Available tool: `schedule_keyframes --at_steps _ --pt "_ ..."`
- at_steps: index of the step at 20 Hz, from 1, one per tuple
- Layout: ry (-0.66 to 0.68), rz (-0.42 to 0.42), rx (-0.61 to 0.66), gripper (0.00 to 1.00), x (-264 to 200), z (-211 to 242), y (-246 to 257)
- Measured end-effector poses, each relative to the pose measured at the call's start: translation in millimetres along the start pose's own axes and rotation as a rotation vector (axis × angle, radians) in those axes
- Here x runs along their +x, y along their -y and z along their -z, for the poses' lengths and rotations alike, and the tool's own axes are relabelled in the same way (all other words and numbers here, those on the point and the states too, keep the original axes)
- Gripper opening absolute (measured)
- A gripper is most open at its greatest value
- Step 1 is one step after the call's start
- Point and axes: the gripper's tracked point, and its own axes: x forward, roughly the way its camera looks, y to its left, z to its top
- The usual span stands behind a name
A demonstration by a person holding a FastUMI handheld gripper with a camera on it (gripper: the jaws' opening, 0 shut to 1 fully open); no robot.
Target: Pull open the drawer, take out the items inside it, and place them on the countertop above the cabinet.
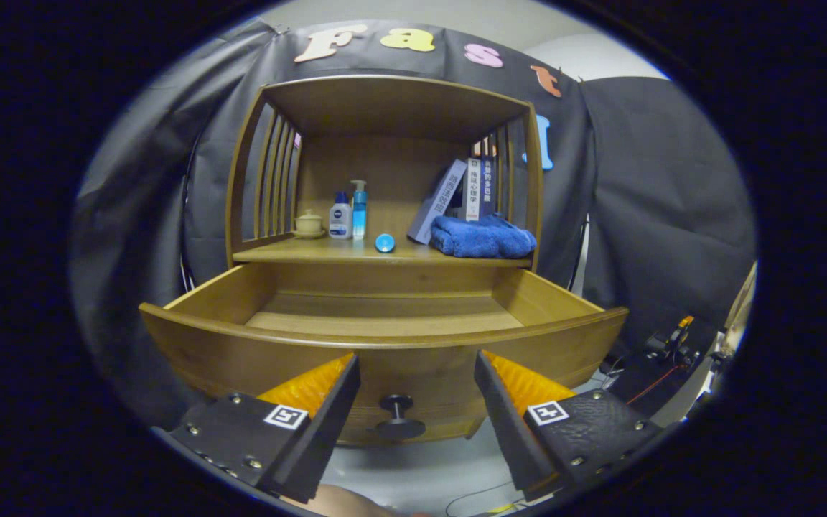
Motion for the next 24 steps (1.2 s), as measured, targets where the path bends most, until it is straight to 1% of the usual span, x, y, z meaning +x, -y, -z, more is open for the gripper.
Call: schedule_keyframes --at_steps 6,9,13,17,24 --pt "0.003 -0.016 -0.019 0.96 11 -4 5" --pt "-0.002 -0.057 -0.005 0.95 25 -8 -2" --pt "0.002 -0.109 -0.022 0.96 51 -21 -18" --pt "0.006 -0.121 -0.048 0.96 79 -31 -27" --pt "-0.002 -0.122 -0.026 0.96 117 -38 -32"
